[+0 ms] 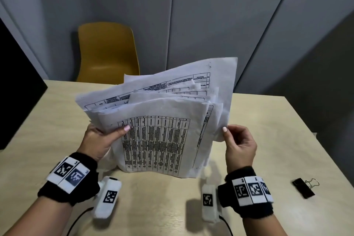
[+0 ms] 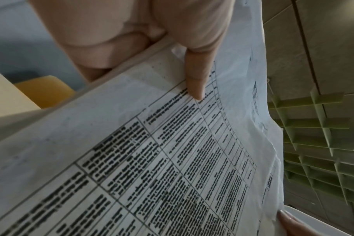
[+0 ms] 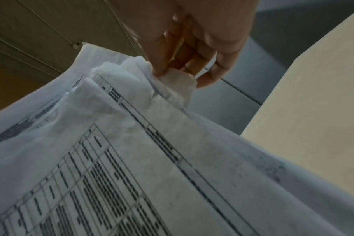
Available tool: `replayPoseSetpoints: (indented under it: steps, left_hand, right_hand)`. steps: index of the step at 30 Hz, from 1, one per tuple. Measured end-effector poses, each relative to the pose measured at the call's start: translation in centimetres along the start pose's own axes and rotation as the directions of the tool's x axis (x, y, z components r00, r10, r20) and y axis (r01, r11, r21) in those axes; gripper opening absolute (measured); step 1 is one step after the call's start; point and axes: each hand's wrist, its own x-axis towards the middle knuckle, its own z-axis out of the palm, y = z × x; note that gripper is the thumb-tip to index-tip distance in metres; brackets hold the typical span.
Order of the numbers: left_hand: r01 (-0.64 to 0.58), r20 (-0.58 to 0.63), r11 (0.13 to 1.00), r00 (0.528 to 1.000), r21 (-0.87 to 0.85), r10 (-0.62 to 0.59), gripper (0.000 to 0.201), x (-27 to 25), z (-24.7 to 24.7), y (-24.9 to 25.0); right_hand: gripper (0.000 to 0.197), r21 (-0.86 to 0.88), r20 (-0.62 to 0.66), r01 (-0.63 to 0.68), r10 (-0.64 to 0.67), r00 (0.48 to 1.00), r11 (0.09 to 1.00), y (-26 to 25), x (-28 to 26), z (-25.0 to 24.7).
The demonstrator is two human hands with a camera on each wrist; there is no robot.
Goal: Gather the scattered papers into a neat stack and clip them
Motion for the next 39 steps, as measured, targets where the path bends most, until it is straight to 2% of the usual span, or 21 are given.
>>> replayPoseSetpoints:
  steps: [2, 3, 5, 6, 9, 11, 15, 18, 20, 23, 26, 28, 30, 33, 34, 36, 37, 38, 39]
  left_hand:
    - [0.005, 0.018, 0.999, 1.0, -0.038, -0.005, 0.023, -0.1, -0.2, 0.2]
    - [0.012, 0.027, 0.997, 1.0, -0.074, -0.01, 0.028, -0.1, -0.3, 0.3]
    - [0.032, 0.045, 0.997, 0.999, -0.072, -0.028, 0.059, -0.1, -0.5, 0.2]
    - [0.034, 0.047, 0.996, 0.998, -0.078, -0.03, 0.063, -0.1, -0.5, 0.2]
    - [0.031, 0.051, 0.995, 0.998, -0.094, -0.026, 0.055, 0.0, -0.5, 0.2]
    - [0.016, 0.039, 0.996, 0.999, -0.086, -0.013, 0.032, 0.1, -0.5, 0.0]
    - [0.031, 0.066, 0.995, 0.998, -0.098, -0.025, 0.03, 0.0, -0.8, 0.0]
    - [0.061, 0.06, 0.991, 0.997, -0.121, -0.054, 0.069, 0.1, -0.9, 0.0]
    - [0.06, 0.056, 0.99, 0.997, -0.125, -0.053, 0.082, 0.1, -0.8, 0.0]
    - [0.055, 0.047, 0.992, 0.998, -0.117, -0.049, 0.086, 0.2, -0.7, 0.0]
    - [0.067, 0.052, 0.989, 0.997, -0.133, -0.061, 0.086, 0.2, -0.5, 0.0]
    - [0.066, 0.07, 0.984, 0.996, -0.164, -0.055, 0.077, 0.1, -0.3, 0.2]
    - [0.034, 0.091, 0.985, 0.996, -0.17, -0.018, 0.064, -0.1, -0.2, 0.3]
    - [0.028, 0.09, 0.986, 0.996, -0.163, -0.014, 0.059, -0.2, -0.4, 0.4]
    - [0.036, 0.092, 0.986, 0.996, -0.164, -0.021, 0.059, -0.2, -0.6, 0.2]
    - [0.045, 0.107, 0.989, 0.994, -0.138, -0.031, 0.057, -0.2, -0.5, 0.1]
    - [0.052, 0.104, 0.99, 0.994, -0.128, -0.038, 0.049, -0.2, -0.3, 0.2]
    - [0.052, 0.107, 0.99, 0.994, -0.134, -0.038, 0.032, -0.1, -0.1, 0.2]
    - [0.045, 0.09, 0.991, 0.995, -0.125, -0.034, 0.018, -0.2, 0.1, 0.4]
  right_hand:
    - [0.028, 0.015, -0.03, 0.05, -0.05, 0.998, 0.999, -0.9, 0.5, -0.1]
    - [0.028, 0.023, -0.045, 0.08, -0.079, 0.996, 0.997, -1.5, 0.8, -0.1]
    - [0.027, 0.03, -0.039, 0.166, -0.165, 0.986, 0.986, -3.0, 1.7, 0.0]
    - [0.026, 0.025, 0.001, 0.207, -0.207, 0.978, 0.978, -4.0, 2.1, 0.3]
    - [0.031, -0.047, 0.263, 0.275, -0.253, 0.931, 0.96, -6.3, 3.1, 1.5]
    - [0.036, -0.122, 0.394, 0.318, -0.248, 0.885, 0.94, -7.1, 3.3, 2.3]
    - [0.047, -0.238, 0.407, 0.459, -0.341, 0.847, 0.856, -9.0, 5.1, 1.5]
    - [0.044, -0.362, 0.409, 0.556, -0.408, 0.816, 0.748, -11.4, 6.8, 0.6]
    - [0.038, -0.448, 0.469, 0.643, -0.449, 0.76, 0.621, -13.2, 7.3, 0.7]
    - [0.03, -0.474, 0.596, 0.773, -0.493, 0.634, 0.422, -14.8, 7.1, 2.0]
    - [0.027, -0.392, 0.713, 0.837, -0.449, 0.539, 0.382, -14.1, 6.0, 4.5]
    - [0.029, -0.364, 0.772, 0.855, -0.393, 0.499, 0.37, -12.8, 4.5, 6.0]
    - [0.03, -0.37, 0.791, 0.843, -0.343, 0.507, 0.391, -11.7, 3.4, 6.5]
    - [0.032, -0.446, 0.717, 0.792, -0.364, 0.595, 0.417, -11.2, 3.0, 6.0]
    - [0.032, -0.456, 0.706, 0.791, -0.375, 0.601, 0.408, -11.1, 3.0, 6.0]
    - [0.029, -0.428, 0.746, 0.822, -0.366, 0.556, 0.376, -10.9, 2.4, 6.5]
    - [0.026, -0.409, 0.761, 0.832, -0.364, 0.537, 0.374, -10.6, 2.0, 6.8]
    - [0.024, -0.403, 0.752, 0.833, -0.382, 0.538, 0.379, -10.4, 1.7, 6.8]
    - [0.025, -0.406, 0.718, 0.818, -0.411, 0.562, 0.409, -10.2, 1.7, 6.6]
